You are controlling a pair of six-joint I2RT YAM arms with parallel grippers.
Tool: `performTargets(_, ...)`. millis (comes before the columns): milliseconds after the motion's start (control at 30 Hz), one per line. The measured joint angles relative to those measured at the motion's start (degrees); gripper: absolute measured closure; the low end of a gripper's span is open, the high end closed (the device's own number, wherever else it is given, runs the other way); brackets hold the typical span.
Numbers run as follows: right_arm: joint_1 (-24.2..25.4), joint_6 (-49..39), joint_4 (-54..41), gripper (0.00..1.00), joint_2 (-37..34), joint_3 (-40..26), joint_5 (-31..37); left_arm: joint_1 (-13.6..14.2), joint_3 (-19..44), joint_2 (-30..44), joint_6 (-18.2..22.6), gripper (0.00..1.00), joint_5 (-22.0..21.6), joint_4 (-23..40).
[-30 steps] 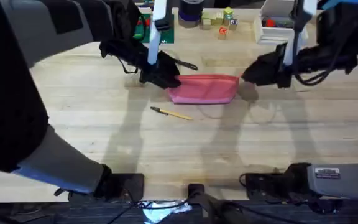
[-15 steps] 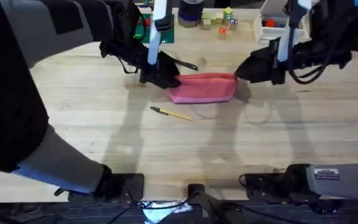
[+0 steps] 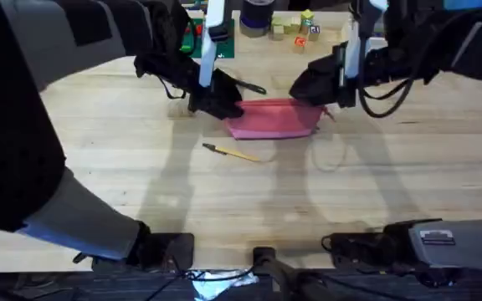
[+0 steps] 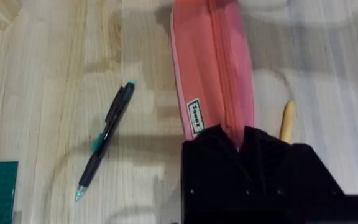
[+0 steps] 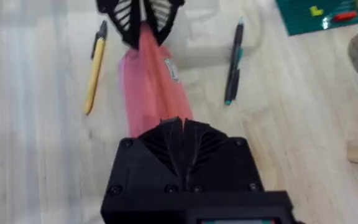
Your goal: Unzip the bag, pick up the pens from the table one at a time and place them inside, then zip the bag closed.
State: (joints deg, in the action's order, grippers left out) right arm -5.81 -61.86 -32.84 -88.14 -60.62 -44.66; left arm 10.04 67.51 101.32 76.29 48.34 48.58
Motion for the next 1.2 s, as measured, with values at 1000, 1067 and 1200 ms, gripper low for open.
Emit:
performTargets(1000,7.69,7.29,-15.19,0.006,16.54,-1.73,10.22,0.00,0.00,0.00,0.00,0.959,0.00,0.00)
performTargets(1067,8.66,7.43,-17.43,0.006,17.40,-1.81,10.57,0.00,0.00,0.00,0.00,0.959,0.00,0.00)
performTargets(1200,9.47,7.44,-18.71,0.006,17.62,-1.90,10.85,0.00,0.00,0.00,0.00,0.959,0.00,0.00)
